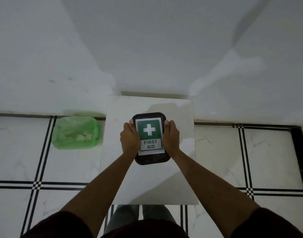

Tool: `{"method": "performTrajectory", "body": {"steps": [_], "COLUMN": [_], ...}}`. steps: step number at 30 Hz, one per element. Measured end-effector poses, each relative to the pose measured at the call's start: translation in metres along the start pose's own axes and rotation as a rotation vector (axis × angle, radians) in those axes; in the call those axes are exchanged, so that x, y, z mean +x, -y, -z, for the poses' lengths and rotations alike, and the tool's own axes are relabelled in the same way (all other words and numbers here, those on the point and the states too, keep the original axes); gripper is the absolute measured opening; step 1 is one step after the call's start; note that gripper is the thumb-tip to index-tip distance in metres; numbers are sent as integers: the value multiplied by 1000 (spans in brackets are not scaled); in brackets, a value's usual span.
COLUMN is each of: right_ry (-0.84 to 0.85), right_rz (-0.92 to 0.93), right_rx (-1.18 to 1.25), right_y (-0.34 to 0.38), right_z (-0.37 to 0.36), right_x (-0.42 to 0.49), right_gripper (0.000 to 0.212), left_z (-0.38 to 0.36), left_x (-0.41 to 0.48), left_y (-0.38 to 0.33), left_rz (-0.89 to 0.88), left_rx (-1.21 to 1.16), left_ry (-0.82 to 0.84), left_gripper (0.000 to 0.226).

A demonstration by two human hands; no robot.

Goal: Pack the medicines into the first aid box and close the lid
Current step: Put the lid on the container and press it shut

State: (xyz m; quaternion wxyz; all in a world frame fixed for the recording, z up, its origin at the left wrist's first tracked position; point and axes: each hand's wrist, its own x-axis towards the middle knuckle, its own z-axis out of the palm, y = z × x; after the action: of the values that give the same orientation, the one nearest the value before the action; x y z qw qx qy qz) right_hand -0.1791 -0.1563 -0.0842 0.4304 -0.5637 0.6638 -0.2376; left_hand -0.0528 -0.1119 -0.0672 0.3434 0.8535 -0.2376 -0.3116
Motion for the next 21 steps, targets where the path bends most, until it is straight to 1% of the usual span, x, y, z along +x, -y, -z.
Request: {"method": "performTrajectory", "body": {"steps": [4,7,11,13,15,18,21], "right_ry": [-27,-23,49,48,40,32,10], "right_rz": [48,60,-10,-46,-80,-126,-159], "right_rx": [-15,-12,75,119,159,209,231], "right_y": [-1,-3,5,13,20,26,27], "right_z": [-1,-1,9,12,10,5,1], "right_x": [3,3,14,28,39,46,43], "right_gripper": [30,30,26,28,30,27,27], "left_z": [-2,-1,6,10,13,13,15], "left_x": [4,4,11,24,38,50,56], "left_y": [4,6,3,-7,-19,-29,-31], "left_rz": [-73,-85,-7,53,67,42,8], "left_rx": [3,-30,-162,-256,-299,-251,-174], "left_ry": [-36,-32,23,6,-1,26,5], "left_gripper": [39,38,37,32,34,35,35]}}
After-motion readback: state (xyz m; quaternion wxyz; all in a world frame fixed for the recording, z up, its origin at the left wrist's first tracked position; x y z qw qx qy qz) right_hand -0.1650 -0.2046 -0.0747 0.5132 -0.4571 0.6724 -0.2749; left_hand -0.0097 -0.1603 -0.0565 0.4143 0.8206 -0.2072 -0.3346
